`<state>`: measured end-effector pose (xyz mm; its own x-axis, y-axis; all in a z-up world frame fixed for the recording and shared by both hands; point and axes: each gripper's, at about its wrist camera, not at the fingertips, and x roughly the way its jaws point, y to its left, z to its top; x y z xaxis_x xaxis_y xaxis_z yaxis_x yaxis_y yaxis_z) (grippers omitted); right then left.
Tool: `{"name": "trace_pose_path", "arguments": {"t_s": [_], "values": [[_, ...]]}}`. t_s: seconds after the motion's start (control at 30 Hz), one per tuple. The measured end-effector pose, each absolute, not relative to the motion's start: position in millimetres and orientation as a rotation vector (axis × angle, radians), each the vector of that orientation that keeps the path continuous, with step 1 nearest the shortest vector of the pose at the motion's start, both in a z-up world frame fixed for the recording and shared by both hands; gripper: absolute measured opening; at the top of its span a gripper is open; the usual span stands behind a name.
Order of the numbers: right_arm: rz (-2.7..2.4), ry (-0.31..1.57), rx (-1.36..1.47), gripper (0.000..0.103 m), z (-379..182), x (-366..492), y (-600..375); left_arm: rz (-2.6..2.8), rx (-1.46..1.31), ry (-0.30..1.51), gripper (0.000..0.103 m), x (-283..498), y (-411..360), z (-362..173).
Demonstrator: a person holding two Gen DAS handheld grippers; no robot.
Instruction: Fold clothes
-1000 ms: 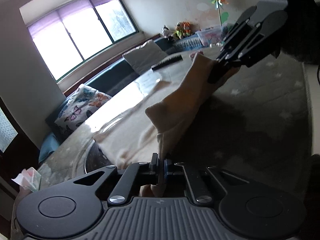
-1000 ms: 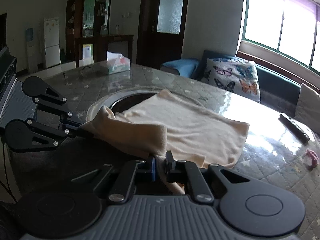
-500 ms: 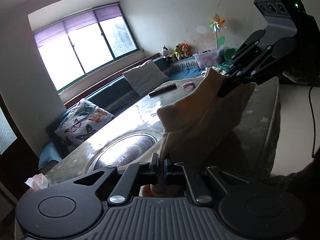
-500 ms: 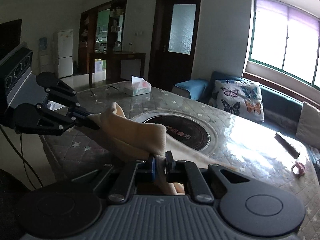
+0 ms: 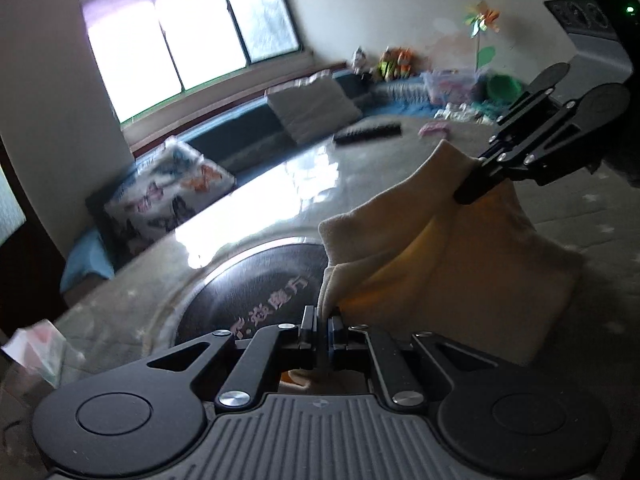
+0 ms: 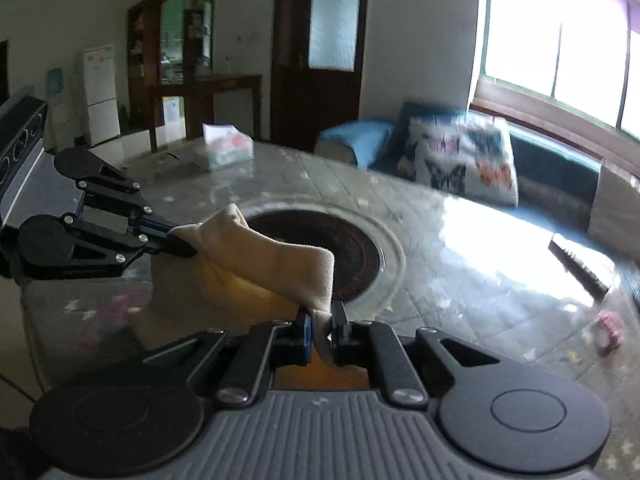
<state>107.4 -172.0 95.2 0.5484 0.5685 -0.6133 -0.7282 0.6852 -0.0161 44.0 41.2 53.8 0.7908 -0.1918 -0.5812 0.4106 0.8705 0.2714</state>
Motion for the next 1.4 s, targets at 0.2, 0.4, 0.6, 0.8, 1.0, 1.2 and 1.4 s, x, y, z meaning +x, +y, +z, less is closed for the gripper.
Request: {"name": "trace_pose_path", "arguments": {"t_s": [0.2,0.4,0.6,0.8,1.0,1.2,1.4], "values": [[0.732,0.72,-0.24,0.01,45,158,-158,-0.307,0.358,0.676,0.006,88,49,17],[0.692,0.746,-0.196,0.02,13,169,-161,-0.28,0.324,0.677,0.019,94,56,11],[0.618,0.726,-0.144,0.032,24,166,-175,-0.21,0.294,0.654,0.026,95,64,24],[0.604,0.677,-0.087,0.03,43,157,-180,-0.213,0.183,0.624,0.021,91,66,46],[0.668,0.717,-0.077,0.019,37,161,-157,-0.335,0.175,0.645,0.017,93,38,45],[0.657,0.743,-0.076,0.019,28,170,-147,-0.34,0.163,0.689,0.017,114,26,32],[0.64,0.742,-0.097,0.019,19,172,-142,-0.323,0.147,0.725,0.017,124,27,18]]}}
